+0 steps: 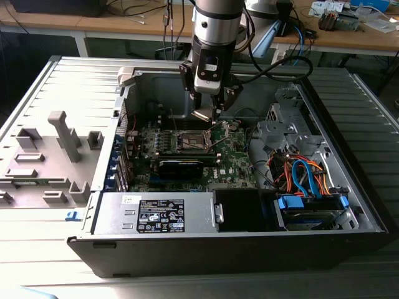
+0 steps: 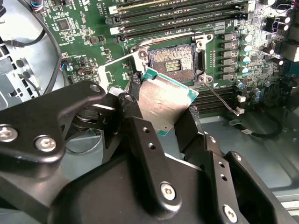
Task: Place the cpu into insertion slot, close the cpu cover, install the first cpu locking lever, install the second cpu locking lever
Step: 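Place the cpu into insertion slot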
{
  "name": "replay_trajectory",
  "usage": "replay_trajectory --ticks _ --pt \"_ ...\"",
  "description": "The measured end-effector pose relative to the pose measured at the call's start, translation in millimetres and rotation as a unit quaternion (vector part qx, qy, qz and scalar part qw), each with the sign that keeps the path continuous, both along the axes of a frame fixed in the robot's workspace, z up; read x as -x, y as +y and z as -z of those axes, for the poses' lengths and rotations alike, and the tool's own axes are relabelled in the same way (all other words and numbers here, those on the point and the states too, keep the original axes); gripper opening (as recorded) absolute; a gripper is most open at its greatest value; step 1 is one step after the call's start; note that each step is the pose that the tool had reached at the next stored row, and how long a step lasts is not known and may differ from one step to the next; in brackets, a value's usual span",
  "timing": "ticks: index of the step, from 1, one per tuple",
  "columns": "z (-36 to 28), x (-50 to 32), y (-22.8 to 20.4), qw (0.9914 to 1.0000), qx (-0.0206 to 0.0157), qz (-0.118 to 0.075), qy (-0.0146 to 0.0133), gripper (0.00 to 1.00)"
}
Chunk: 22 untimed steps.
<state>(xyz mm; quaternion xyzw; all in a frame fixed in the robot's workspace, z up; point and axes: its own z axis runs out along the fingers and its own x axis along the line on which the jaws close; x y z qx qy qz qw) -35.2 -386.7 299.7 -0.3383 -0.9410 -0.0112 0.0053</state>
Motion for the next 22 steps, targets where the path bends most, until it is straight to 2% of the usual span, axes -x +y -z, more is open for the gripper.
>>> replay_trajectory --ticks 22 --pt "0.1 0.0 0.0 0.99988 0.0000 0.015 0.0000 0.55"
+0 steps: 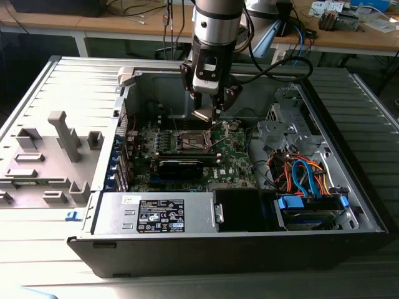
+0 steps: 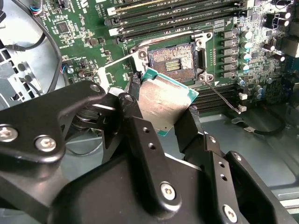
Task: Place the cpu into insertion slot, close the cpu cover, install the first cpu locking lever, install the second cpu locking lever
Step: 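Place the cpu into insertion slot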
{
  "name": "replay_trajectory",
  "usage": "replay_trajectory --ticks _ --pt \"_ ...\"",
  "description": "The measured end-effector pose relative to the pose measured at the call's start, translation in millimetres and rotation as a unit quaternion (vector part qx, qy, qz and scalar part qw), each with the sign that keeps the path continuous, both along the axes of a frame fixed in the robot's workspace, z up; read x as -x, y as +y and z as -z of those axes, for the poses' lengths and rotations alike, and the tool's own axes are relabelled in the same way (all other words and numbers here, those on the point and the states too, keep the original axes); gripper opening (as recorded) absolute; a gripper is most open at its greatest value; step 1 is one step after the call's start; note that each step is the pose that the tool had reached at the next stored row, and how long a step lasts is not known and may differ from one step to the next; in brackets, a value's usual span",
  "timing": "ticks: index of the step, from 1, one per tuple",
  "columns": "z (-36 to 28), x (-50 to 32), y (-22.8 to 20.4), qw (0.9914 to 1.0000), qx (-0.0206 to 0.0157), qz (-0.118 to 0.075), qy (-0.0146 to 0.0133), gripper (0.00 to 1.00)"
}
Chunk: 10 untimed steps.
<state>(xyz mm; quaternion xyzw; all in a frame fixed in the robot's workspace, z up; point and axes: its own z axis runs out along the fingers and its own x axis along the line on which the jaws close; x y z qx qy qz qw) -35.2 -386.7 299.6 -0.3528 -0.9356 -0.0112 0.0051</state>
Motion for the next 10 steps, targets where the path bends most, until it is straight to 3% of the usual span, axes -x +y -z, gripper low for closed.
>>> replay_trajectory --ticks 10 --pt "0.1 0.0 0.0 0.99994 0.0000 0.011 0.0000 0.55"
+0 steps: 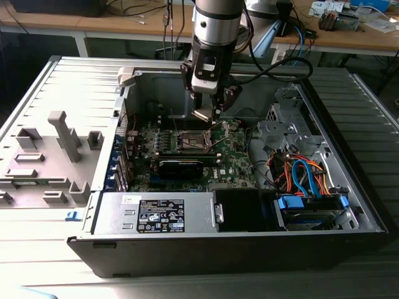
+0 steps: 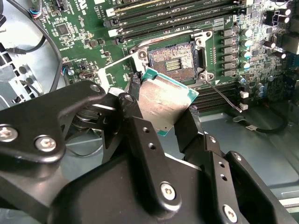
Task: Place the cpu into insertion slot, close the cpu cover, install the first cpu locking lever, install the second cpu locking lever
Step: 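Place the cpu into insertion slot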
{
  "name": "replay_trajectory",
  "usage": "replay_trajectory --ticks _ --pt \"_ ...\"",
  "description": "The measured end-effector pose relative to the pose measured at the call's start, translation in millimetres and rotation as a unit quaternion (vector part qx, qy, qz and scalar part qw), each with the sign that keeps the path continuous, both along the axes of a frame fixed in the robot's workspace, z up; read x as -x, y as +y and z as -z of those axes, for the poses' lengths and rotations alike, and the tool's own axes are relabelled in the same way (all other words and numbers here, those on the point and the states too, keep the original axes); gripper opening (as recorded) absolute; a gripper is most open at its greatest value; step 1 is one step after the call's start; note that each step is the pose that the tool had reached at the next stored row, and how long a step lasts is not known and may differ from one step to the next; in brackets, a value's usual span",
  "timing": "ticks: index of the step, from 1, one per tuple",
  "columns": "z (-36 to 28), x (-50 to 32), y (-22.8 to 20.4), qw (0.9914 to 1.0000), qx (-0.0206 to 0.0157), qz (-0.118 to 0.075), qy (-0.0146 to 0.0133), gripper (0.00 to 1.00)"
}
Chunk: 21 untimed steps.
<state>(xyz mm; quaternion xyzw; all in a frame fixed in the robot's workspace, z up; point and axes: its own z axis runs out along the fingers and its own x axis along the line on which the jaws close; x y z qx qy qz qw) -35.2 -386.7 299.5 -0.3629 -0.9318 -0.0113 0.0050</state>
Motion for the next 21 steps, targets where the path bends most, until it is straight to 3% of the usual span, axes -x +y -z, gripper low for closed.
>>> replay_trajectory --ticks 21 --pt "0.1 0.0 0.0 0.99990 0.0000 0.014 0.0000 0.55"
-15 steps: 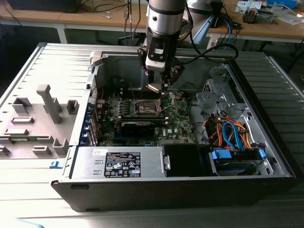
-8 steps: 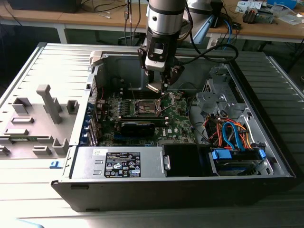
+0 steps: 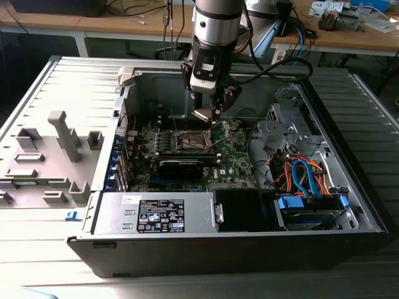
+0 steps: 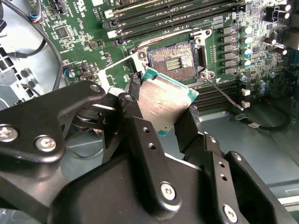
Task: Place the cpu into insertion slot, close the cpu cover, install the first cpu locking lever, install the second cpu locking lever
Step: 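Place the cpu into insertion slot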
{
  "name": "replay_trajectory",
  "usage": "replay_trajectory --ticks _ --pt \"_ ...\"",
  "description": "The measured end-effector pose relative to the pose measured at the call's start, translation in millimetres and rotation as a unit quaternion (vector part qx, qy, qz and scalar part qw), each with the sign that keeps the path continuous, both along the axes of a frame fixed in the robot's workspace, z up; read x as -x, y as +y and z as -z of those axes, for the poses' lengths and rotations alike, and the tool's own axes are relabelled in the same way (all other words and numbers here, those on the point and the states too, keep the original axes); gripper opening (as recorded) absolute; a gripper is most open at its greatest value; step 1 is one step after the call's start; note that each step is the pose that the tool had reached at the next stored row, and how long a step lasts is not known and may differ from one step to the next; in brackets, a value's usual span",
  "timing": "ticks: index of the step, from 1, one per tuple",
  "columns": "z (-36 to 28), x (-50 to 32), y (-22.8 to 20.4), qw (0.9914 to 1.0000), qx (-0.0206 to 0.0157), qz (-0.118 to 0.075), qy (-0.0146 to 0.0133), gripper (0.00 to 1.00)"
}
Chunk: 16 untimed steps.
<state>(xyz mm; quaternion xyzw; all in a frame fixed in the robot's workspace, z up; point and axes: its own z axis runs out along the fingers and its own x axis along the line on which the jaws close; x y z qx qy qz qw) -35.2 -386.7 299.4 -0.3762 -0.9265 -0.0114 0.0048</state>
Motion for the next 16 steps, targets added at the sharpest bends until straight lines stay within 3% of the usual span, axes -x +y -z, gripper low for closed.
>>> replay_trajectory --ticks 16 --pt "0.0 0.0 0.0 0.99993 0.0000 0.012 0.0000 0.55"
